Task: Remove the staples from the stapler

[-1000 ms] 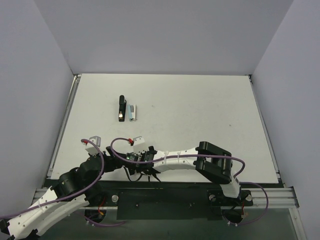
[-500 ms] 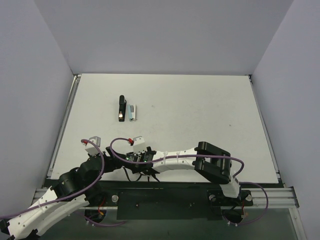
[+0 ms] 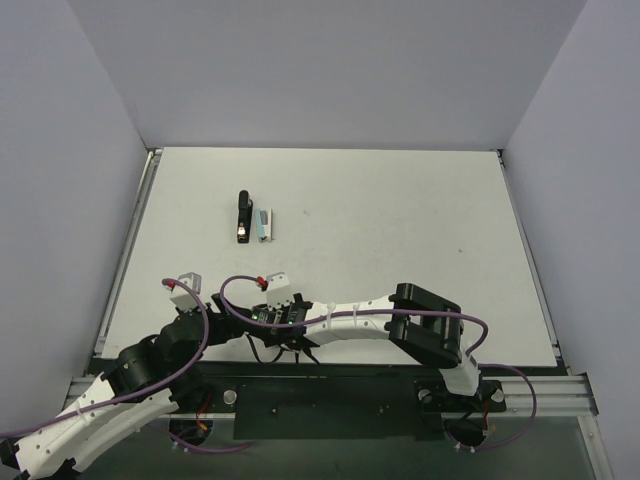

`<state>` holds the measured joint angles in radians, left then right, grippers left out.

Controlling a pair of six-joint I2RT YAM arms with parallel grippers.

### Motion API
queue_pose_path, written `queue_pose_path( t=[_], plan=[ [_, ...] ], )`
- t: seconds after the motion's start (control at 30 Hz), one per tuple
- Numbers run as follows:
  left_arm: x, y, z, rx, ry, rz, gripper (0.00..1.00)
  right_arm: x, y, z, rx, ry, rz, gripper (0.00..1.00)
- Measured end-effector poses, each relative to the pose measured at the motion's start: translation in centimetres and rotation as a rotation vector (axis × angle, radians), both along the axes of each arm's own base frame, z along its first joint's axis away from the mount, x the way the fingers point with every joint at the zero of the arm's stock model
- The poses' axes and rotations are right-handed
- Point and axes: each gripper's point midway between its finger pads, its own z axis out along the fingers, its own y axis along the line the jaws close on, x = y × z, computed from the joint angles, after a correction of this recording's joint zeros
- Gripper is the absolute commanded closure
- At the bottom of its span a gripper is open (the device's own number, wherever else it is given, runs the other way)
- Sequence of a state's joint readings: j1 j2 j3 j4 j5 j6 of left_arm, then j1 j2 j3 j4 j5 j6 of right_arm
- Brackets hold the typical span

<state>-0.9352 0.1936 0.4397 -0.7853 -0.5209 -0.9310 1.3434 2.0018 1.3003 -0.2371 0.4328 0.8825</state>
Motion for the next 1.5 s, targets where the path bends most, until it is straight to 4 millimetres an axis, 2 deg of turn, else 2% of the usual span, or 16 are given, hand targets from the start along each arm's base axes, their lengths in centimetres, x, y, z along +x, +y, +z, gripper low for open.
queue_pose_path(
  t=[0.1,0.4,0.57,0.73,0.87,1.0,1.17,1.3,1.4,1.5],
  plan=[
    [0.0,0.0,0.0,0.000,0.000,0.000,0.24,0.0,0.0,0.0,0.001,-0.001,-0.004,0.51],
    [0.0,0.0,-0.1,0.005,0.005,0.001,0.24,0.0,-0.6,0.1,-0.003,-0.006,-0.010,0.25],
    [0.1,-0.1,-0.5,0.026,0.020,0.002,0.23,0.2,-1.7,0.1,-0.009,-0.004,-0.024,0.18],
    [0.4,-0.6,-0.7,0.043,0.032,-0.001,0.23,0.8,-3.8,0.2,-0.023,0.003,-0.049,0.14],
    [0.8,-1.2,-0.9,0.065,0.043,-0.008,0.17,1.6,-7.3,0.6,-0.064,0.008,-0.077,0.10],
    [1.2,-1.9,-1.1,0.084,0.047,-0.020,0.14,2.4,-9.9,2.4,-0.056,-0.013,-0.093,0.07],
    [1.9,-3.3,-1.7,0.117,0.062,-0.054,0.13,4.1,-12.7,6.4,0.030,-0.066,-0.141,0.06],
    [2.4,-4.9,-1.9,0.148,0.067,-0.110,0.09,5.3,-15.6,8.2,0.061,-0.098,-0.182,0.01],
    [3.0,-6.3,-1.3,0.168,0.058,-0.149,0.09,5.8,-17.7,9.3,0.070,-0.129,-0.197,0.00],
    [3.9,-7.5,-0.3,0.183,0.036,-0.177,0.08,5.6,-18.8,10.9,0.089,-0.168,-0.178,0.00]
  ],
)
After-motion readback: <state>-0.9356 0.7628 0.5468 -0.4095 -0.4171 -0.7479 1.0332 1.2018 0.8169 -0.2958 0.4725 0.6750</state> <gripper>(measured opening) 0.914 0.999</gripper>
